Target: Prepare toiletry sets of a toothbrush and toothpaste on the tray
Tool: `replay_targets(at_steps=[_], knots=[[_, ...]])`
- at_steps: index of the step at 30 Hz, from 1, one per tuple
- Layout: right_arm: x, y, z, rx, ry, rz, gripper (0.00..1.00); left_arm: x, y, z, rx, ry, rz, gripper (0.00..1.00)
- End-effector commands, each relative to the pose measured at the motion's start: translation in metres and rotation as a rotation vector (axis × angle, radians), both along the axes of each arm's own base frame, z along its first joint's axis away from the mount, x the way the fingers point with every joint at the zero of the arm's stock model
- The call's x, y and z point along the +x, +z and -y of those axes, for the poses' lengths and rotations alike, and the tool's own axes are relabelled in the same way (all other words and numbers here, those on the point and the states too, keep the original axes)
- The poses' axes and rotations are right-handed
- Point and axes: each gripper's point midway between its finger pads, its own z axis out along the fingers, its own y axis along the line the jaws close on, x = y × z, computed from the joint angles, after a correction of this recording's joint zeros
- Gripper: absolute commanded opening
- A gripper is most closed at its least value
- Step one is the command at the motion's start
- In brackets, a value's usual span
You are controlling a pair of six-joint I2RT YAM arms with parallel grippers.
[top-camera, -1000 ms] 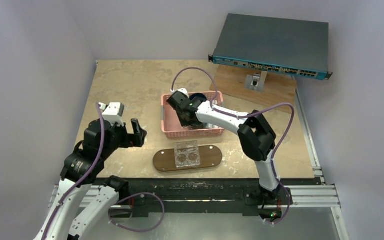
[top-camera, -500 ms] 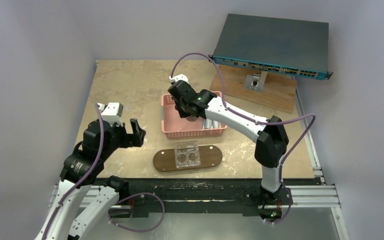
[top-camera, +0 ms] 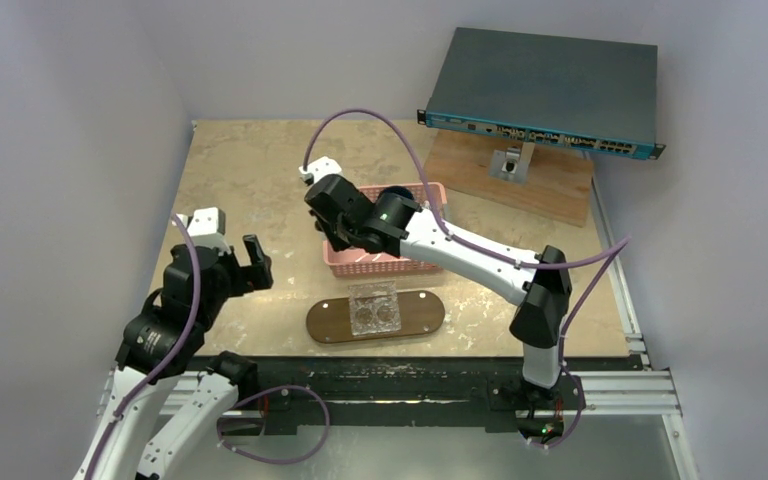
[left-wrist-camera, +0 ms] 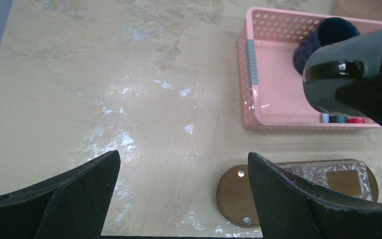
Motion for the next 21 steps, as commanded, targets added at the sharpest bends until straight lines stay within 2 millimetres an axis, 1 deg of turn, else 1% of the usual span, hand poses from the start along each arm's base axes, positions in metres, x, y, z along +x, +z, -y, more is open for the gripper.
replay_targets(at_steps=[1,7,11,17,21], knots=[[-0.013,0.063,-0.012,0.122,0.037,0.102,0.0,-0.002,0.011,-0.026,0.016,0.156,0.042,1.0],[-0.04,0.056,-0.032,0.125,0.101,0.079,0.0,-0.011,0.017,-0.06,0.038,0.363,0.068,1.0],[-0.058,0.051,-0.045,0.129,0.147,0.058,0.0,-0.019,0.021,-0.078,0.036,0.484,0.096,1.0],[-0.079,0.044,-0.062,0.119,0.208,0.024,0.0,-0.039,0.027,-0.11,0.019,0.701,0.153,1.0],[-0.092,0.038,-0.073,0.103,0.238,0.01,0.0,-0.054,0.029,-0.125,-0.009,0.813,0.188,1.0]])
